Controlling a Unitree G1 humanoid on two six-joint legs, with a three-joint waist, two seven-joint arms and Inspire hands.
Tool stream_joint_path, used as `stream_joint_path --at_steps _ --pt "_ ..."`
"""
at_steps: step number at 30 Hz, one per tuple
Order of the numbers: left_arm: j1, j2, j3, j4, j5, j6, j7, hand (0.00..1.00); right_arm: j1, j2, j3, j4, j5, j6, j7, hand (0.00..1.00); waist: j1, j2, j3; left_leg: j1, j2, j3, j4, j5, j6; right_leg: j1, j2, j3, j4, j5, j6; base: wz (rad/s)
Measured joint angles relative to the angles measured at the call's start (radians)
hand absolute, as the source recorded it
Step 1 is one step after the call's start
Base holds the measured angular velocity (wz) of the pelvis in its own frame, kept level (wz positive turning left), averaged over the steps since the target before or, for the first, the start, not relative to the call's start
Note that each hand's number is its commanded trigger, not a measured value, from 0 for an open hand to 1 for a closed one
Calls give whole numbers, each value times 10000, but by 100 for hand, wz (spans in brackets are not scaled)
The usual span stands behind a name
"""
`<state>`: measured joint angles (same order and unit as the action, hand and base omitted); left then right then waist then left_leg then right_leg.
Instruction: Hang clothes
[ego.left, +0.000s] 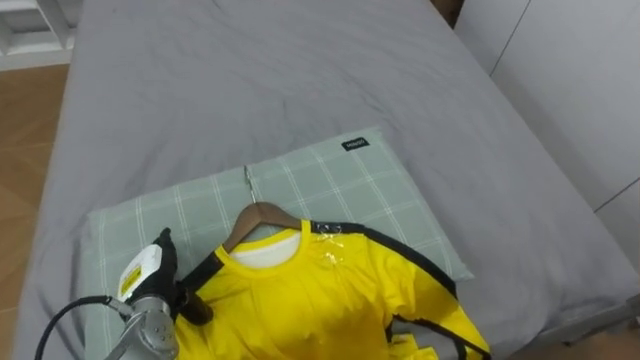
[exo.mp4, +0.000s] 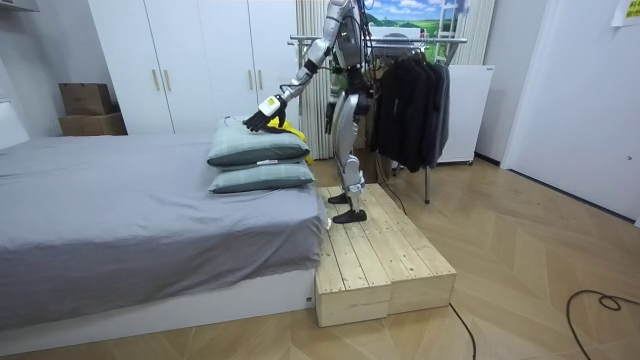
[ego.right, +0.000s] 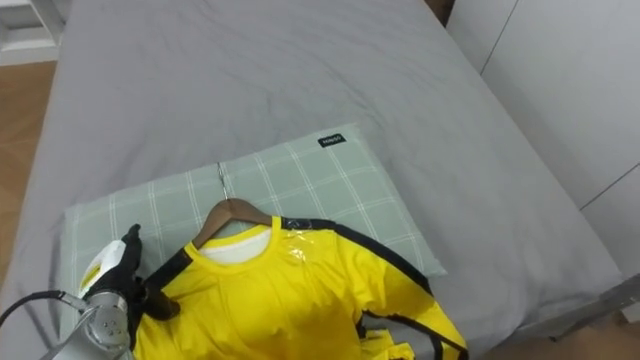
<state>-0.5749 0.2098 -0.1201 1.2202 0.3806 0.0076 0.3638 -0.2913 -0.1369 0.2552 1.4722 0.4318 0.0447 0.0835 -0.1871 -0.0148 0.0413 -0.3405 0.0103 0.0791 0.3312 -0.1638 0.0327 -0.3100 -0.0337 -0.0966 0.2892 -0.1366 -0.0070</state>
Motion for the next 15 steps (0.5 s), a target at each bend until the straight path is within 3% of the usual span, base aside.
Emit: stream_joint_path --at_steps 8,13,15 --pt "-1 -14 -3 -9 -657 -57 396 0 -114 36 -23 -82 -12 0 -66 0 8 89 59 -303 -8 -152 70 0 0 -218 -6 -149 30 -12 -18 5" --pt "-2 -16 -14 -36 -748 -177 526 0 -364 37 -16 -98 0 -16 -79 0 10 80 196 -334 -21 -209 109 0 0 -237 -19 -195 90 -22 -27 3" --pt "-2 -28 -15 -37 -742 -258 582 0 -402 41 -15 -129 0 -24 -74 0 5 72 210 -350 -36 -249 125 0 0 -237 -30 -226 110 -52 -30 6"
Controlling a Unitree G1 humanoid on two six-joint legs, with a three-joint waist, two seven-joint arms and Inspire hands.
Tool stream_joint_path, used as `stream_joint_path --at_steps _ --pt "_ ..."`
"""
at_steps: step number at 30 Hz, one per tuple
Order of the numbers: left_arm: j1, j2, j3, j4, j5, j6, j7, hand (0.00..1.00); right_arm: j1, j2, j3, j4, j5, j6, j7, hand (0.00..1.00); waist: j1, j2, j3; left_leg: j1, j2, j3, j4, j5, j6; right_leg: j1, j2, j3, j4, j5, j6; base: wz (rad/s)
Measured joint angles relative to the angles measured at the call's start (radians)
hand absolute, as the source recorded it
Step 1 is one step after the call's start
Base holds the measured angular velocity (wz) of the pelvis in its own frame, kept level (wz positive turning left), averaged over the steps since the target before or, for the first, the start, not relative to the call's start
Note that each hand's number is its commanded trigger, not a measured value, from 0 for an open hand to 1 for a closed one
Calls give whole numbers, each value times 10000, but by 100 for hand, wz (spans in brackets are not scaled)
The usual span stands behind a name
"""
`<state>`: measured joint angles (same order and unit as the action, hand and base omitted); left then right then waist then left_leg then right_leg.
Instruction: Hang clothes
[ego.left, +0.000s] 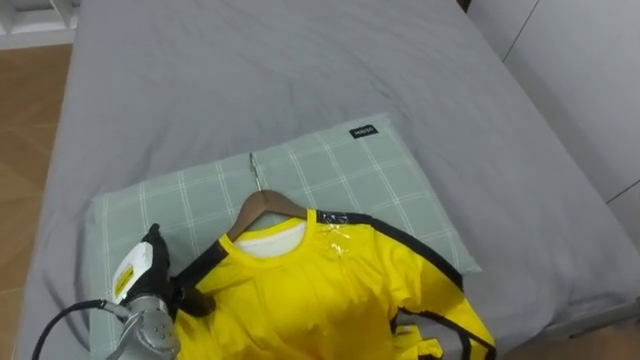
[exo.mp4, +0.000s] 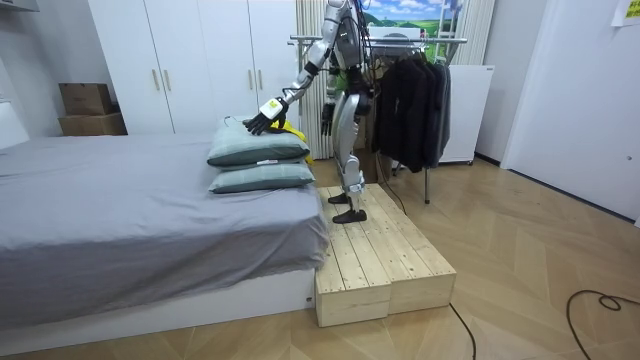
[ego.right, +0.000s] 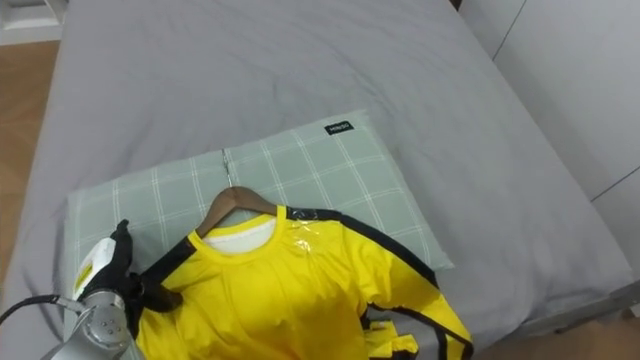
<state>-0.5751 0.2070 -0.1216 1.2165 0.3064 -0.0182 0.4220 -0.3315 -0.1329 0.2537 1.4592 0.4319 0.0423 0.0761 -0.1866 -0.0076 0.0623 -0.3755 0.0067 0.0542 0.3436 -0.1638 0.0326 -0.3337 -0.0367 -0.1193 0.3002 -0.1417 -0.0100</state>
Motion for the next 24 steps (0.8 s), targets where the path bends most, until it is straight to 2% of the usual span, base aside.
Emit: stream_joint_path --at_steps 6,9,11,18,24 --pt "-115 -1 -1 -136 39 -147 0 0 -15 4 -4 -159 -72 -21 -2 0 -14 15 9 -56 -30 -78 48 0 0 -51 -45 -107 111 -62 -4 4" --pt "-213 -18 -28 -145 409 -159 1 0 43 18 108 -182 -33 -97 -1 0 -21 16 10 -45 -28 -87 41 0 0 -48 -44 -103 124 -61 -6 0" --pt "-252 -30 -227 -186 603 -163 -1 0 94 36 403 -181 9 -106 17 0 -33 16 10 -30 -27 -87 19 1 -2 -40 -45 -109 124 -60 -6 0" --pt "-272 -51 -696 -602 1594 -172 17 0 147 42 395 -178 19 -200 90 0 -168 24 24 -185 -36 -131 -1 1 -2 -131 -48 -187 96 -60 -7 1" --pt "-315 -72 -898 -822 2321 -185 23 0 138 42 390 -185 32 -298 165 0 -315 136 94 -404 -33 -270 181 5 -10 -218 -41 -321 87 -54 -15 7"
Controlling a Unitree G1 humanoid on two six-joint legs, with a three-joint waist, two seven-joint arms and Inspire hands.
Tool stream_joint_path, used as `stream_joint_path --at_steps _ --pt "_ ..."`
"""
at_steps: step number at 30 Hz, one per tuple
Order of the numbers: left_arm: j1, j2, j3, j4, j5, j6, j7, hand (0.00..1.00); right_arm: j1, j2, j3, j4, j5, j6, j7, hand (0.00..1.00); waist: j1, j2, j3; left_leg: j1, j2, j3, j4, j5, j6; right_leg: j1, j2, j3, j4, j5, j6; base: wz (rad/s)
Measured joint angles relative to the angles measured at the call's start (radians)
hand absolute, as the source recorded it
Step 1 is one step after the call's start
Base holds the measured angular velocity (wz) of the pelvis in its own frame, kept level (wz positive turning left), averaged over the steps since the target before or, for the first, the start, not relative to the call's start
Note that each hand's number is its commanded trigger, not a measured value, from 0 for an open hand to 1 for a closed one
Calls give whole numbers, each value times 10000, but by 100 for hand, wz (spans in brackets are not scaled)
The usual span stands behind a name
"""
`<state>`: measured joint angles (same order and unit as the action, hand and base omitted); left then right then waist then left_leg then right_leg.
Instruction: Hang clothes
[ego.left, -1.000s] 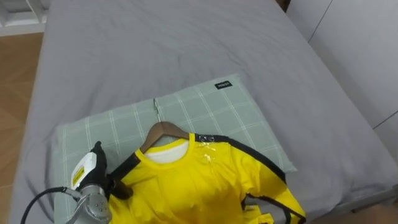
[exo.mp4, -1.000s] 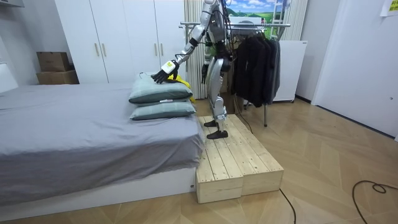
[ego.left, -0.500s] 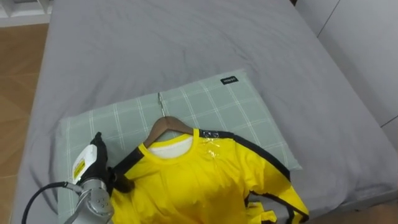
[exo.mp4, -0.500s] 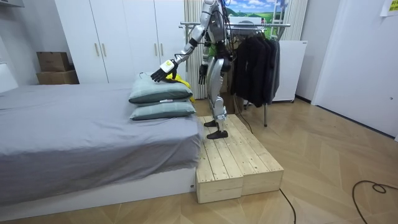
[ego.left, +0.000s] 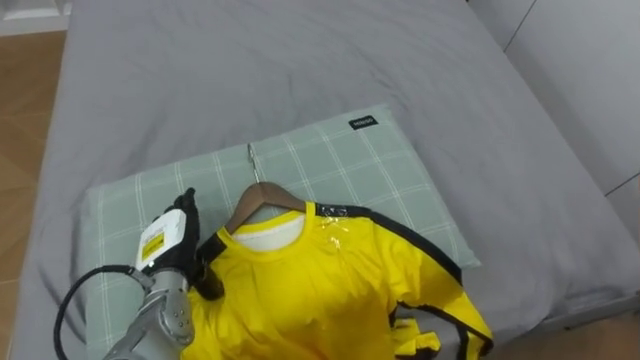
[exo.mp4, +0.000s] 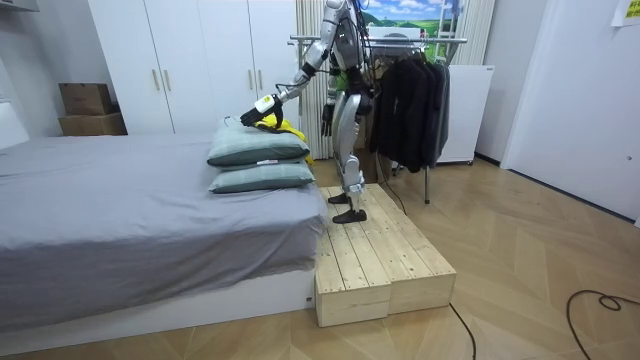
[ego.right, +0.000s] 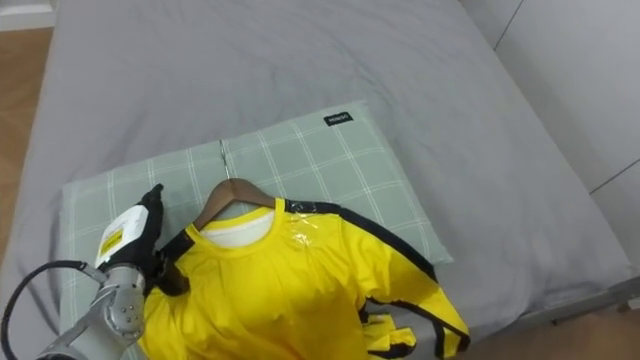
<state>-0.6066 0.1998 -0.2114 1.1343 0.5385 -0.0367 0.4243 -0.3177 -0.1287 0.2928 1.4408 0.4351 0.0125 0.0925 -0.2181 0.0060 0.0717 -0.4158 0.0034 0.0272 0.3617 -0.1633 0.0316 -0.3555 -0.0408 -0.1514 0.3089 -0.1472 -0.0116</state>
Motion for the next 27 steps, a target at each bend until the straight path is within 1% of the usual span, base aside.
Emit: stream_joint_path --at_steps 2,5,12,21,27 --pt "-1 -13 -115 -122 215 0 0 0 -53 -1 0 -4 0 -20 76 0 6 83 51 -27 5 -33 -4 0 0 -34 -15 -31 36 0 0 4" --pt "-8 -66 -189 -148 235 -3 -4 0 -69 0 2 3 -1 -115 206 0 2 148 89 -78 5 -24 5 0 0 -108 -32 -39 77 0 0 0" --pt "-8 -139 -302 -148 244 -3 -44 0 -59 -11 0 3 -11 -109 298 0 -46 151 91 -64 14 -14 4 0 1 -138 -55 -34 169 -2 3 0" --pt "-8 -140 -303 -128 226 -3 -51 0 -59 -13 0 2 -11 -106 412 0 -29 151 92 -58 -11 27 -9 0 1 -141 -40 -3 183 -2 2 0" --pt "-6 -141 -303 -111 -32 -3 -78 0 -91 -56 -24 -14 -38 -99 422 0 -9 150 91 -78 -12 43 7 0 1 -183 -40 3 170 -2 2 0"
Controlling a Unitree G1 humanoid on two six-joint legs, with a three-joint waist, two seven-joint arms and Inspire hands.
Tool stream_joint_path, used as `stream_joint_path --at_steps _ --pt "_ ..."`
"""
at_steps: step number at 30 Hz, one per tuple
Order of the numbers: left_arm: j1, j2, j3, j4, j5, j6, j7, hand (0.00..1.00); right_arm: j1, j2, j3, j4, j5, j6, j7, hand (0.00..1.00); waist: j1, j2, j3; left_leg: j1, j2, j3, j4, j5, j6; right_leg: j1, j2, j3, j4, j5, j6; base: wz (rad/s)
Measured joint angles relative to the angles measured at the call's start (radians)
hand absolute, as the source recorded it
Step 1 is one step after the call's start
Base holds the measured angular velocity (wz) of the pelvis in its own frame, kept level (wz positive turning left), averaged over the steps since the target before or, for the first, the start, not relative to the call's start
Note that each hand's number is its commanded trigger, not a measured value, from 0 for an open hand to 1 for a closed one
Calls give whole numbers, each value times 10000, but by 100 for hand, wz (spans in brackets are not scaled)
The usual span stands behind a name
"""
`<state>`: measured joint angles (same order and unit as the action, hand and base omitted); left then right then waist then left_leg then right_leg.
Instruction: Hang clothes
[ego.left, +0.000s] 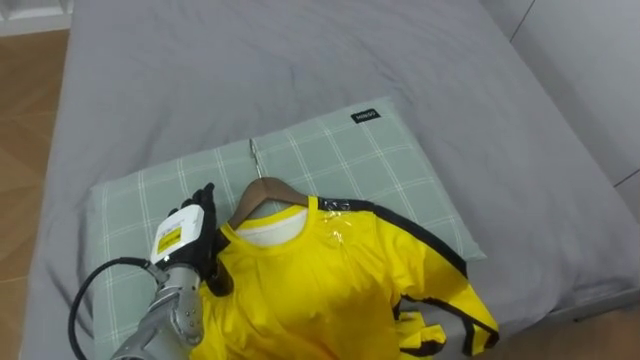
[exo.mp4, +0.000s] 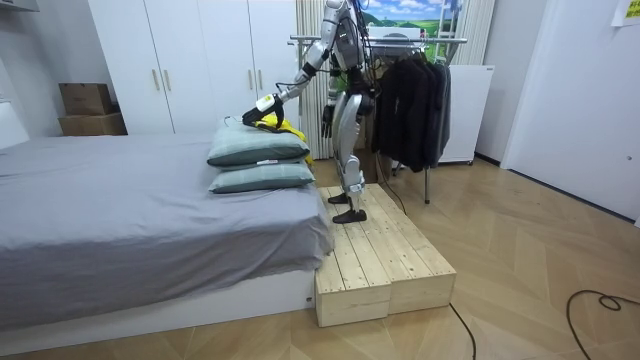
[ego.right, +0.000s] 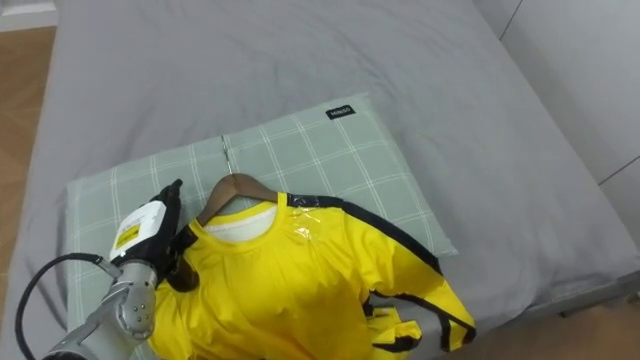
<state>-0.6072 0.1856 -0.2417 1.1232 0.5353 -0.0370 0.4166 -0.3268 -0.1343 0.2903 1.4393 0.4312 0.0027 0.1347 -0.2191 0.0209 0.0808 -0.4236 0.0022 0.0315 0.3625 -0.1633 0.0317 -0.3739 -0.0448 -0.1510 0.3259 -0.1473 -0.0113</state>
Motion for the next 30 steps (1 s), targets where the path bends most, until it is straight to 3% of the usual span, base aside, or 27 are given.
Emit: stream_joint_path --at_steps 14,28,29,30 --pt "24 3 17 399 -734 5 -1889 0 -54 -100 0 -37 -45 42 210 0 95 -13 -6 92 16 115 70 25 40 73 -63 63 42 -5 8 -2" --pt "11 -138 0 427 -745 243 -2764 0 -64 -112 -73 -69 -57 226 61 0 18 -77 -47 217 -229 236 -209 251 127 -196 -249 294 529 -146 92 0" --pt "11 -139 -1 427 -746 262 -2810 1 -76 -111 -71 -71 -43 226 64 0 24 -90 -55 237 -234 251 -215 262 126 -195 -251 333 542 -148 94 -3" --pt "11 -138 -1 427 -746 279 -2825 13 -82 -111 -71 -72 -42 225 65 0 24 -95 -59 246 -235 262 -219 267 127 -194 -252 355 545 -148 94 -6"
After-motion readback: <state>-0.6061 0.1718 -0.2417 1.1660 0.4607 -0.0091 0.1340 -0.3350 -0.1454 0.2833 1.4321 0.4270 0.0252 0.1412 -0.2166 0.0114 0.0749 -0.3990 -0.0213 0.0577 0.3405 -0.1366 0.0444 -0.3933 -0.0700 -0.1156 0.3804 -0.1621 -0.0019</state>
